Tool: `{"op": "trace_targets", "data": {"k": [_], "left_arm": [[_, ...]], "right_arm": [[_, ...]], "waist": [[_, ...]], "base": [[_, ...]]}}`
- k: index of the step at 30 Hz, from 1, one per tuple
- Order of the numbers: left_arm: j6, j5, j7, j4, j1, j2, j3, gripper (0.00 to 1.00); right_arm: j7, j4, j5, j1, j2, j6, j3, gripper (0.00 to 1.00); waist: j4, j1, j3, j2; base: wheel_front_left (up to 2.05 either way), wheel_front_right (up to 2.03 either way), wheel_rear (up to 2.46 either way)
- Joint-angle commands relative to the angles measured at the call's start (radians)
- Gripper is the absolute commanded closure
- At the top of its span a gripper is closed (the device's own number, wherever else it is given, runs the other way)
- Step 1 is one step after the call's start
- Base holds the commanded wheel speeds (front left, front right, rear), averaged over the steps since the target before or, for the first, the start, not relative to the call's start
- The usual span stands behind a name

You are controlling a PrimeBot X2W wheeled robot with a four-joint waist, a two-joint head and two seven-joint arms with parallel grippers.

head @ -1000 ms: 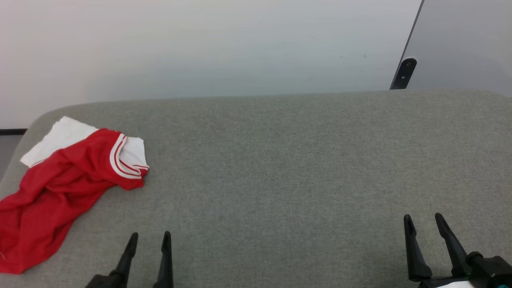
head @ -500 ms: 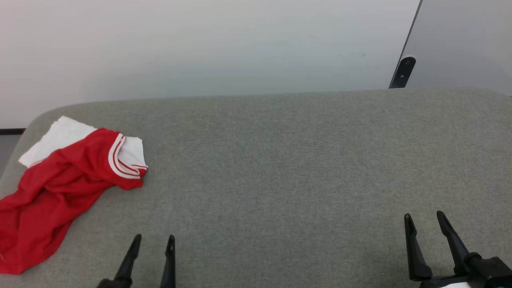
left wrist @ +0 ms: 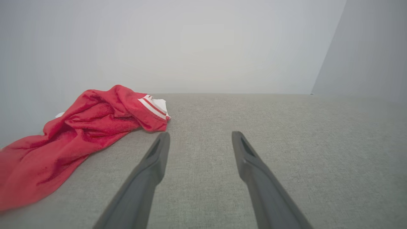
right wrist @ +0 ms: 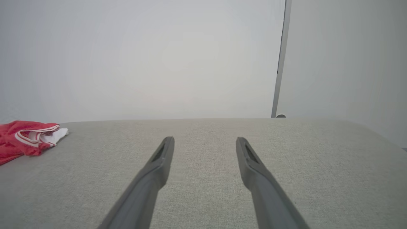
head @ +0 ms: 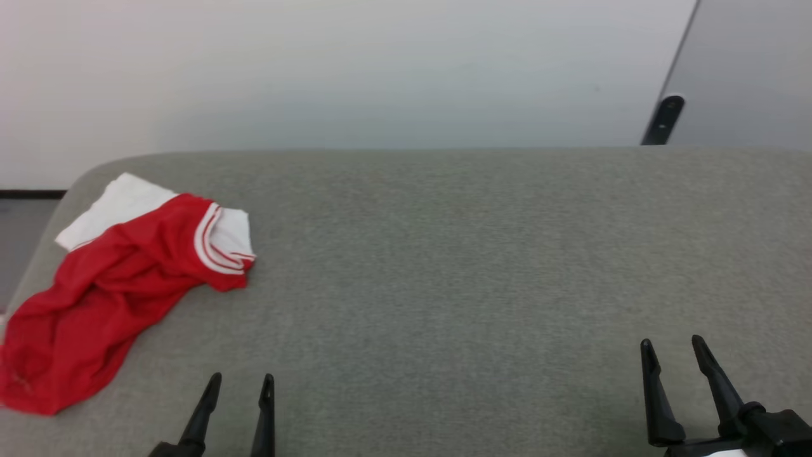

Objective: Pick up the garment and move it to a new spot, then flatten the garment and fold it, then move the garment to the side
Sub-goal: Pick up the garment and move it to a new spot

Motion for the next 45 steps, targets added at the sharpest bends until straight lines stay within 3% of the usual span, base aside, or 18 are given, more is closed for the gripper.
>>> {"op": "trace_targets", "data": {"k": [1, 7, 22, 35, 42, 45], "left_arm": [[-0.004, 0.007, -0.001, 0.001, -0.008, -0.002, 0.003, 0.0], [0.004, 0.019, -0.001, 0.016, -0.012, -0.003, -0.005, 0.0], [0.05, -0.004, -0.001, 0.041, -0.009, -0.003, -0.023, 0.0], [0.18, -0.11, -0.001, -0.054, 0.047, -0.003, -0.01, 0.0], [0.204, -0.118, -0.001, -0.071, 0.055, -0.003, -0.034, 0.0], [0.181, -0.119, -0.001, -0.069, 0.03, -0.003, -0.04, 0.0]], "right_arm": [[-0.004, 0.001, -0.004, 0.013, 0.0, -0.001, 0.003, 0.0], [-0.004, 0.01, -0.021, 0.012, 0.001, -0.001, 0.02, 0.0], [-0.004, 0.077, -0.065, -0.064, 0.001, -0.001, 0.045, 0.0], [-0.004, 0.238, -0.041, -0.273, -0.04, -0.001, 0.227, 0.0], [-0.004, 0.264, -0.017, -0.296, -0.061, -0.001, 0.254, 0.0], [-0.004, 0.26, -0.007, -0.294, -0.066, -0.001, 0.245, 0.0]], "waist": [[0.029, 0.0, 0.0, 0.0], [0.135, 0.0, -0.006, 0.0], [0.482, 0.0, -0.005, 0.0], [0.519, 0.0, 0.06, 0.0], [0.516, 0.0, 0.053, 0.0], [0.512, 0.0, 0.052, 0.0]], "base": [[0.0, 0.0, 0.0], [0.0, 0.0, 0.0], [0.0, 0.0, 0.0], [-0.01, -0.01, -0.01], [-0.07, -0.07, -0.07], [0.0, 0.0, 0.0]]}}
